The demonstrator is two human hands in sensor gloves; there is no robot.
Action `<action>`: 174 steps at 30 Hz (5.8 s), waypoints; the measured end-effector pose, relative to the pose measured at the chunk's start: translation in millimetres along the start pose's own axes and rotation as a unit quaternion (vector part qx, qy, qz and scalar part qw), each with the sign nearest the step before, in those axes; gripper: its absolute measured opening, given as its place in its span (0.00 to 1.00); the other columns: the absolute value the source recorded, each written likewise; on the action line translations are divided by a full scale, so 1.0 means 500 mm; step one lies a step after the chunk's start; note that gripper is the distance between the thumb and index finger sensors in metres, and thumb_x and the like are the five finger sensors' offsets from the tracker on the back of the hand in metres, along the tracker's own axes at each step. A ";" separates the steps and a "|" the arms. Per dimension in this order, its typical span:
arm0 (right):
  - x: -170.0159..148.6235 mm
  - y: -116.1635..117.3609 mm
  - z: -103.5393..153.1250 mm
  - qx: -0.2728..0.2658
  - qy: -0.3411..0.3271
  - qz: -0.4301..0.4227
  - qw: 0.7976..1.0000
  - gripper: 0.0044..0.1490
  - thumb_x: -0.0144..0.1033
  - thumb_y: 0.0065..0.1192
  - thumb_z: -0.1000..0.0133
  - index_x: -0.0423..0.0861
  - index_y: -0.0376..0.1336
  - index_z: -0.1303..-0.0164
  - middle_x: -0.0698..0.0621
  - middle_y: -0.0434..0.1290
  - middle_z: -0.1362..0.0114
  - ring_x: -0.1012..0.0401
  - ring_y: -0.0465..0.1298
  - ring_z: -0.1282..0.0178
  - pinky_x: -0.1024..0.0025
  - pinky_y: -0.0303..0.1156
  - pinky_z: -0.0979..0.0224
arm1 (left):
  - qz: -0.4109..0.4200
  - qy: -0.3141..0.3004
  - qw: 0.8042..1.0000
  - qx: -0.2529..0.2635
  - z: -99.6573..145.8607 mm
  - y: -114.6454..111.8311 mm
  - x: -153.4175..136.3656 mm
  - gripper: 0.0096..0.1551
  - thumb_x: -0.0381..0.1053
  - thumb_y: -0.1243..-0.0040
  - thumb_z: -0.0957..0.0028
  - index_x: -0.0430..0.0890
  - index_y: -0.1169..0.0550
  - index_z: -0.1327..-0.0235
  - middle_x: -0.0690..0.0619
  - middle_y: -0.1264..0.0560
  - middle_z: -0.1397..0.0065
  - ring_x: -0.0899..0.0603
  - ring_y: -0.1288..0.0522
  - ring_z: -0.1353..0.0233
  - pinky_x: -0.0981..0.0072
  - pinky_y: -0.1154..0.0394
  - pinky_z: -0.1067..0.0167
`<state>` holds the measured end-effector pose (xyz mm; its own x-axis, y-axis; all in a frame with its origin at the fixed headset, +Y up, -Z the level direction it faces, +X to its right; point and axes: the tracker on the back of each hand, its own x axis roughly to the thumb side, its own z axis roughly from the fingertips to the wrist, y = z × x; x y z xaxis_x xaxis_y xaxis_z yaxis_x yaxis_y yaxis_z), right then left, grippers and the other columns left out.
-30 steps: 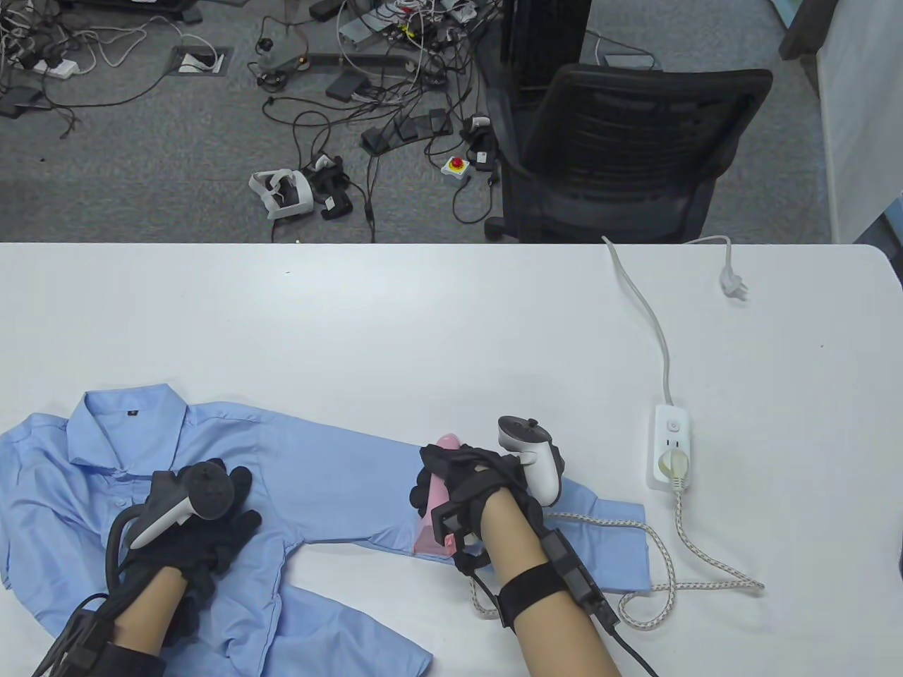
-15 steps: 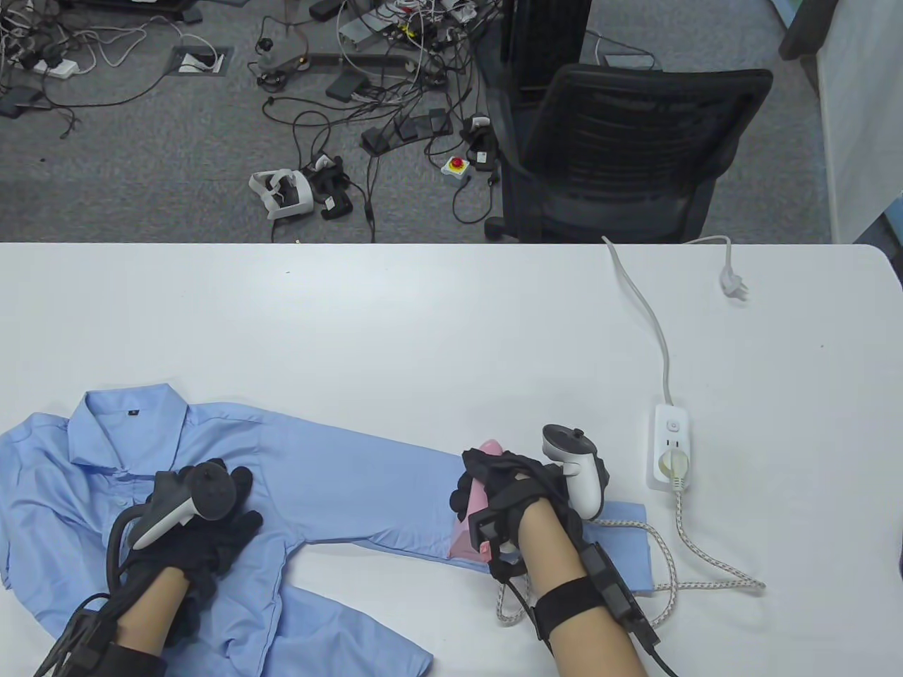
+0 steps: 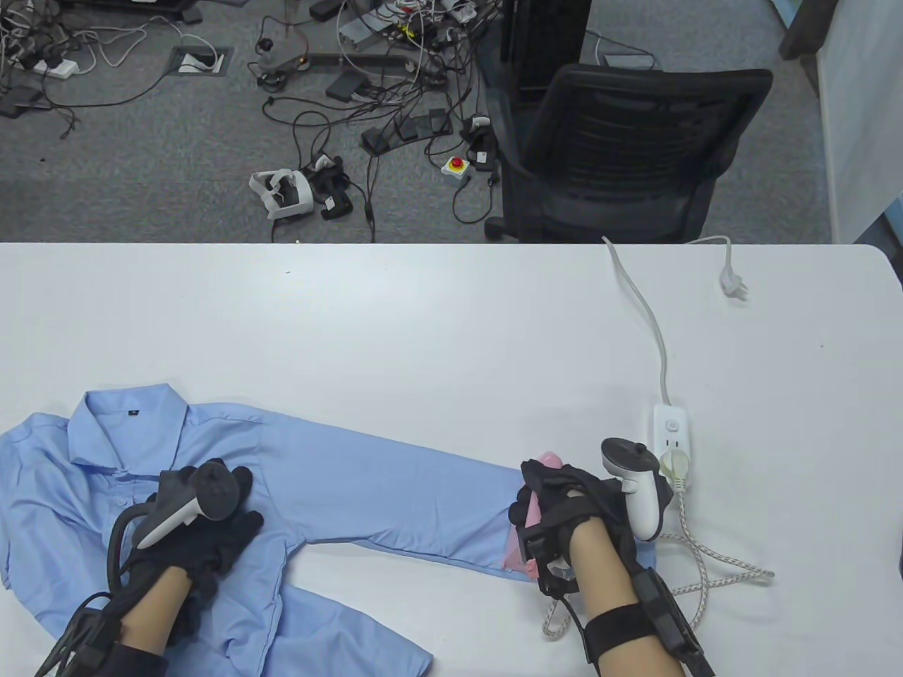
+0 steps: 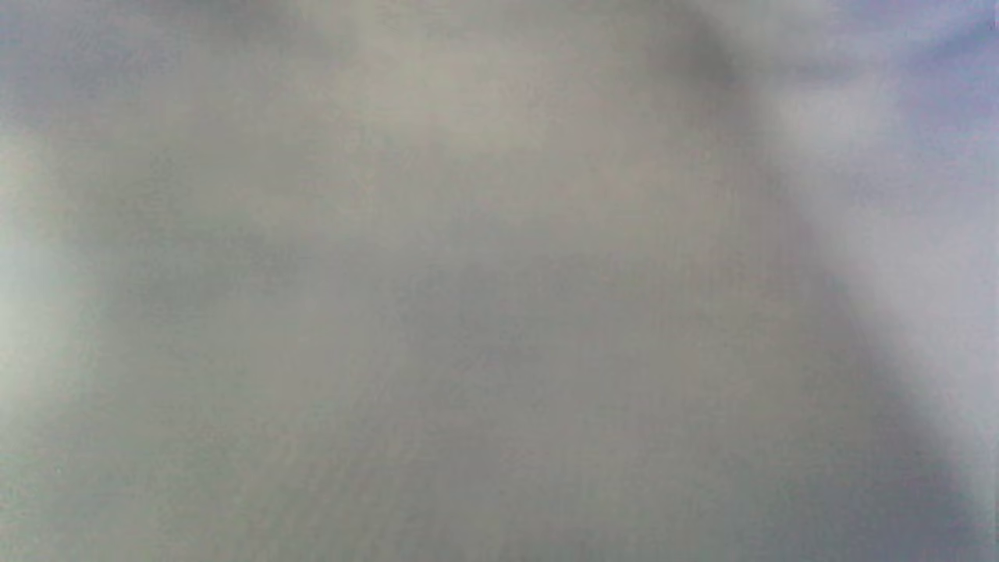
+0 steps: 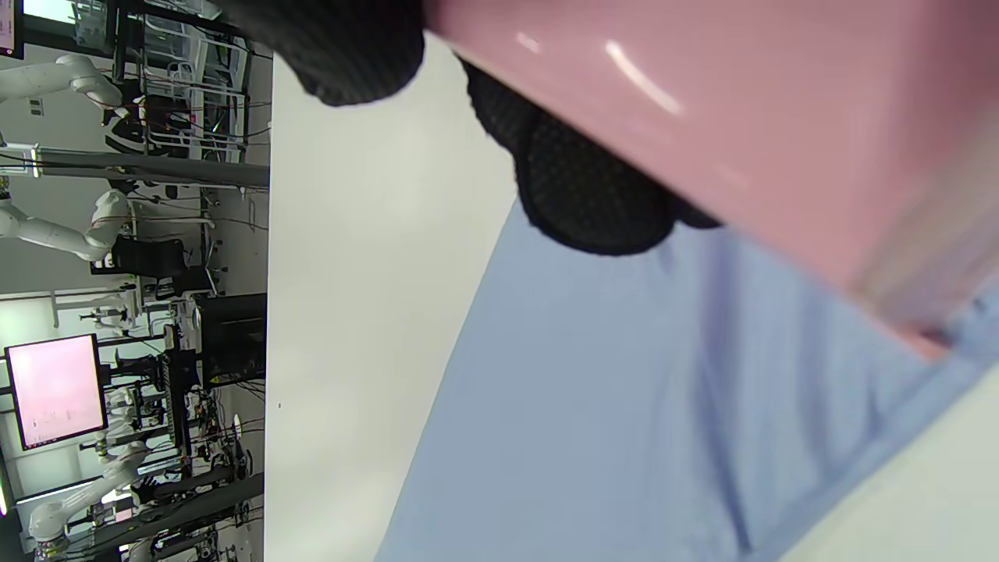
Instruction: Iron long-sleeve shirt with electric iron on table
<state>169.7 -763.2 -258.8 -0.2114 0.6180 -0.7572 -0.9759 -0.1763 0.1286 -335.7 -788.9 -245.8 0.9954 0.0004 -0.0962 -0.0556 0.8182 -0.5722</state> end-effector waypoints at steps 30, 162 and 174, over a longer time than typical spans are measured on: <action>-0.059 -0.106 0.047 -0.058 0.002 0.022 0.998 0.38 0.54 0.56 0.51 0.39 0.56 0.41 0.49 0.69 0.48 0.61 0.82 0.53 0.65 0.82 0.46 | -0.007 0.008 1.000 -0.004 -0.001 0.000 0.004 0.41 0.75 0.62 0.46 0.67 0.60 0.26 0.55 0.69 0.15 0.40 0.69 0.17 0.30 0.64 0.27; -0.018 0.010 0.016 0.032 -0.003 -0.034 0.999 0.40 0.47 0.57 0.50 0.36 0.50 0.38 0.47 0.64 0.42 0.58 0.79 0.45 0.62 0.79 0.40 | 0.001 0.002 1.000 -0.010 -0.003 -0.005 0.005 0.42 0.74 0.63 0.45 0.65 0.62 0.27 0.54 0.71 0.16 0.39 0.71 0.18 0.30 0.65 0.27; -0.030 -0.029 0.032 -0.005 0.003 -0.008 1.000 0.40 0.47 0.57 0.50 0.35 0.50 0.39 0.47 0.64 0.43 0.59 0.79 0.46 0.62 0.79 0.42 | 0.002 0.003 1.000 -0.012 -0.003 -0.005 0.006 0.42 0.74 0.63 0.45 0.65 0.62 0.27 0.54 0.71 0.16 0.39 0.71 0.18 0.30 0.65 0.27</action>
<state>186.2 -757.6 -239.2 -0.1954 0.6156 -0.7634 -0.9785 -0.1747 0.1096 -332.8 -791.9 -245.8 0.9947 -0.0003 -0.1029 -0.0610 0.8036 -0.5920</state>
